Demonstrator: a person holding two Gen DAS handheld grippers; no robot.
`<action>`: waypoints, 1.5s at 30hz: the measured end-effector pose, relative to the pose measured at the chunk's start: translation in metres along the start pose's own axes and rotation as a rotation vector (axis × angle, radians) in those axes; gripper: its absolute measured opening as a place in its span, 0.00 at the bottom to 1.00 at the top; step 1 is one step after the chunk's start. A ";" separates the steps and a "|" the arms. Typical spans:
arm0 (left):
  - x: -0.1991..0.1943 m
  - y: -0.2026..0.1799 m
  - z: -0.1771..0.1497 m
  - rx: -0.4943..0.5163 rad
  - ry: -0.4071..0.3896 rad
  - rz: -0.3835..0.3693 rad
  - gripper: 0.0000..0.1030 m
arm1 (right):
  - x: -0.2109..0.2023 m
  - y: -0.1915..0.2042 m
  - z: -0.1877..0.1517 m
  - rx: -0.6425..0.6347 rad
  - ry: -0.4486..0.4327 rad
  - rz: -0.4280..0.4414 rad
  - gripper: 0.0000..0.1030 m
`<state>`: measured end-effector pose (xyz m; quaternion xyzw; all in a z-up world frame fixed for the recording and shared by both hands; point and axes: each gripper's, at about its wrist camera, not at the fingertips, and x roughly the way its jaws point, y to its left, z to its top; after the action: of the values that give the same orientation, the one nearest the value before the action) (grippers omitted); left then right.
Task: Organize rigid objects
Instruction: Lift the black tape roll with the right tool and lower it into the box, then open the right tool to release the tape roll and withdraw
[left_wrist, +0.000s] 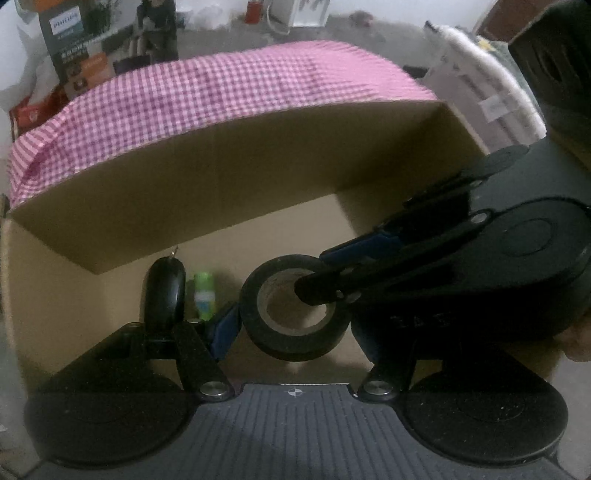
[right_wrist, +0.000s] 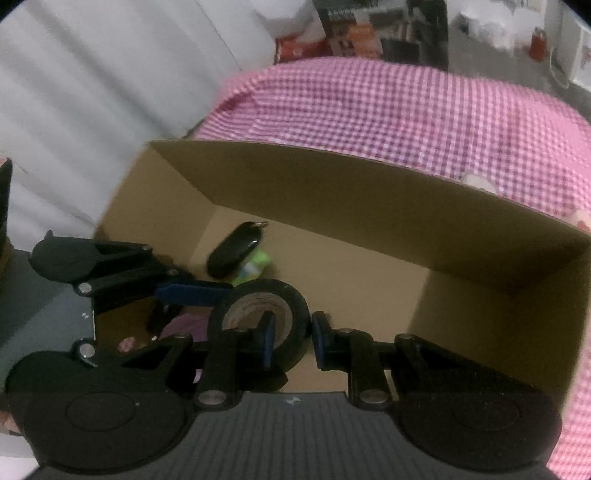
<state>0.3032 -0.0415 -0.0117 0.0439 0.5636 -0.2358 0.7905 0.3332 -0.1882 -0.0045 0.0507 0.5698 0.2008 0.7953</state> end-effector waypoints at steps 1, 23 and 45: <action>0.005 0.004 0.006 -0.003 0.009 0.001 0.64 | 0.006 -0.004 0.003 0.006 0.008 0.001 0.23; -0.046 0.006 0.002 0.002 -0.127 0.037 0.81 | -0.020 0.006 0.012 -0.004 -0.122 -0.068 0.44; -0.137 -0.089 -0.163 0.168 -0.464 0.065 0.93 | -0.175 0.055 -0.215 0.029 -0.606 0.105 0.58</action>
<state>0.0892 -0.0219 0.0723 0.0722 0.3437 -0.2599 0.8995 0.0720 -0.2358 0.0934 0.1489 0.3062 0.2090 0.9167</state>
